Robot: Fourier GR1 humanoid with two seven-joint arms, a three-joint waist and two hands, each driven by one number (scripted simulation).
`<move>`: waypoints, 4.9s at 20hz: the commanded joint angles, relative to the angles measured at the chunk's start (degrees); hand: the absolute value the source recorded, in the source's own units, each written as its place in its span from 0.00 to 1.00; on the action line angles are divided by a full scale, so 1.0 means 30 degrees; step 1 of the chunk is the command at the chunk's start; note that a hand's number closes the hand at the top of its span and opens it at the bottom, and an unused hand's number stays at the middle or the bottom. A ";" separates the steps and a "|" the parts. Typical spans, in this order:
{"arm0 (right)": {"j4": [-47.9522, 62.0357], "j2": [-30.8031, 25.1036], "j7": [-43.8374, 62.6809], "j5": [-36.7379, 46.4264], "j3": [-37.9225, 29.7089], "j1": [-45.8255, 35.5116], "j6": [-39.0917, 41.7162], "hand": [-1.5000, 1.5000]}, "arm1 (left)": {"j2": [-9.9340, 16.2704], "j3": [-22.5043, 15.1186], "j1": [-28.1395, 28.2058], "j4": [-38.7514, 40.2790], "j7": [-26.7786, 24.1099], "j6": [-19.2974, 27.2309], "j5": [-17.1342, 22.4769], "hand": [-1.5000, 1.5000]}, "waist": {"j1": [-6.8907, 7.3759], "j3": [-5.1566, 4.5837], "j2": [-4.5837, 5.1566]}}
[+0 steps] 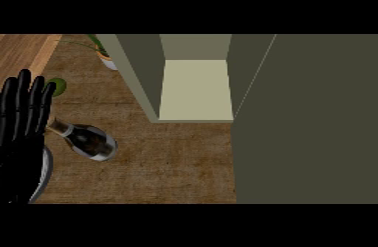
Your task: Pick up the wine, place it into the cabinet and close the cabinet
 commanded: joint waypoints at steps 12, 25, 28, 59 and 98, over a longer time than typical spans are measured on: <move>-0.3447 -0.0657 0.3242 -0.5144 0.2805 0.3305 0.3691 0.00 | 0.3972 0.3587 -0.0035 0.3989 0.4801 -0.8059 1.7675 0.00 | -0.0161 -0.0034 0.0106; -0.9953 -0.1145 0.8003 -0.6749 0.3154 0.5145 0.1840 0.00 | 0.9569 0.9333 0.0275 0.4433 1.0254 -0.7785 2.7550 0.00 | 0.0019 -0.0017 0.0130; -1.0615 -0.1242 0.8226 -0.6354 0.3678 0.5603 0.1775 0.00 | 1.0254 0.9968 0.0339 0.3810 1.0936 -0.7120 2.8498 0.00 | -0.0030 -0.0021 0.0050; -0.9957 -0.1373 0.6737 -0.6717 0.3840 0.6176 0.1934 0.00 | 0.8755 1.0371 -0.0303 0.6740 0.9858 -0.7851 2.3701 0.00 | -0.0534 -0.0031 0.0209; -0.8169 -0.1004 0.4446 -0.6764 0.3496 0.7256 0.4045 0.00 | 0.4584 0.8158 -0.4571 2.4287 -0.2690 -1.6328 0.7863 0.00 | -0.0953 -0.0092 0.0384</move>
